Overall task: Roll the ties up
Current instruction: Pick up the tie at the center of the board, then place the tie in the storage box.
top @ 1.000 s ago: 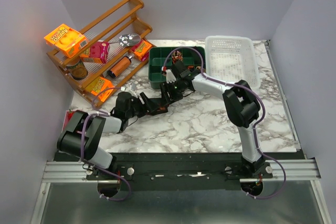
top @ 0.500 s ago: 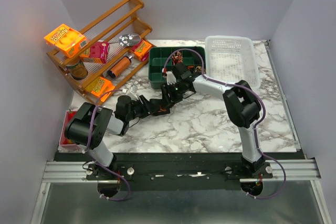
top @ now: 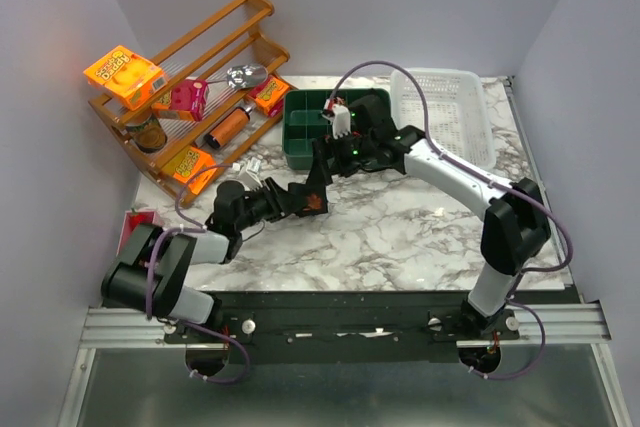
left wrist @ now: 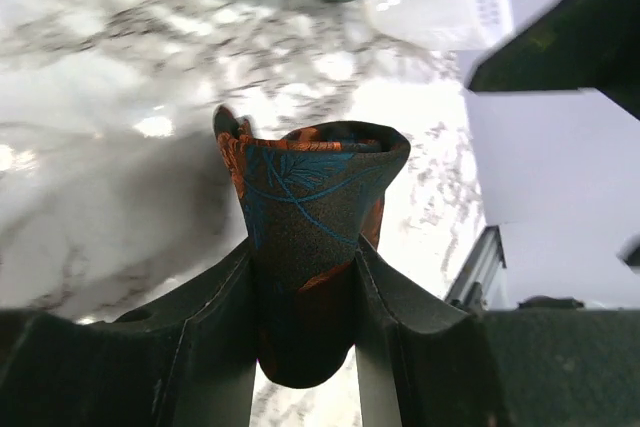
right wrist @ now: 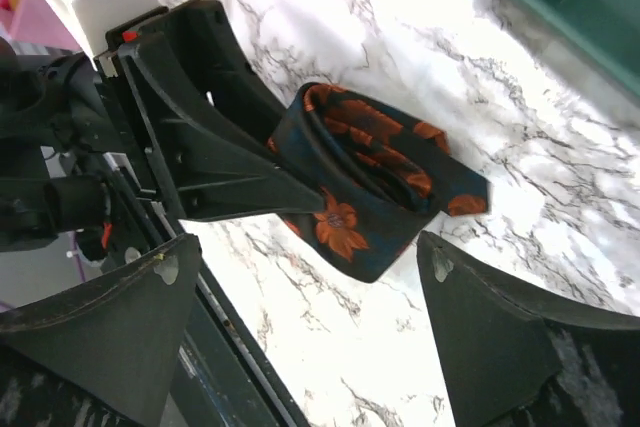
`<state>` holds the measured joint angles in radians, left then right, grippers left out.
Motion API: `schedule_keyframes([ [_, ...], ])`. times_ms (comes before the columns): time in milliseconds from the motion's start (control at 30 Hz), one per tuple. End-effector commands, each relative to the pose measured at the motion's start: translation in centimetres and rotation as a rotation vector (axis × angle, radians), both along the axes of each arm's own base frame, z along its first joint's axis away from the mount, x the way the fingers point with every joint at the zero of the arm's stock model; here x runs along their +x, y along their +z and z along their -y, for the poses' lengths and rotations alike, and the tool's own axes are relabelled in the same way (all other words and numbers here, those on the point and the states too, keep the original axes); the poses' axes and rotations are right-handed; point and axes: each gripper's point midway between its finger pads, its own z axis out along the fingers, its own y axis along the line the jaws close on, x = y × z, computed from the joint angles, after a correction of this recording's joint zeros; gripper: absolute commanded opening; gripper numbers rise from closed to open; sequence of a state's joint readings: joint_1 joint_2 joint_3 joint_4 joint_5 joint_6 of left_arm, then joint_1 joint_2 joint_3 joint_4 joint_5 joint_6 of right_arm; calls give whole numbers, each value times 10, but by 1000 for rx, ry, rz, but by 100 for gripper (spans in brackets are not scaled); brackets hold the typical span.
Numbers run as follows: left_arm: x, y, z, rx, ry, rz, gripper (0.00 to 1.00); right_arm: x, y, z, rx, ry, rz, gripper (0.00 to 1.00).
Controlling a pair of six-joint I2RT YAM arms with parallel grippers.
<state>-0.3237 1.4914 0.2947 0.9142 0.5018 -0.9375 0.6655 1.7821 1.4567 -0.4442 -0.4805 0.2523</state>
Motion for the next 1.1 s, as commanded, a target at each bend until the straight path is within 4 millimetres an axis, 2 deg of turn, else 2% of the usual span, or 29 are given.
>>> schedule_keyframes([
  [0,-11,49,7,-6,-78,105,45,0,26,22,22,42,82,100],
  [33,-10,71,8,-13,-81,163,45,-4,32,22,49,79,86,100],
  [100,-17,80,9,1,-109,163,45,-8,47,22,79,130,136,100],
  [133,-18,101,10,-9,-118,213,45,-12,62,22,110,152,161,100],
  [200,-26,108,11,1,-149,210,45,-13,78,23,143,176,196,100],
  [233,-29,124,10,-6,-154,249,45,-18,93,25,187,204,209,100],
  [300,-37,130,10,0,-177,251,45,-23,116,25,247,249,233,100],
  [333,-42,146,10,-10,-187,290,45,-28,126,25,288,289,232,100],
  [367,-46,152,10,-16,-200,300,45,-32,139,26,315,310,252,100],
  [433,-60,171,10,-24,-236,342,45,-41,152,27,366,366,251,100],
  [533,-76,190,9,-13,-279,388,45,-56,173,29,446,454,236,100],
  [833,-111,234,9,-35,-393,487,45,-96,199,35,596,669,176,100],
  [1067,-122,251,16,-28,-444,513,45,-102,197,36,607,679,150,100],
])
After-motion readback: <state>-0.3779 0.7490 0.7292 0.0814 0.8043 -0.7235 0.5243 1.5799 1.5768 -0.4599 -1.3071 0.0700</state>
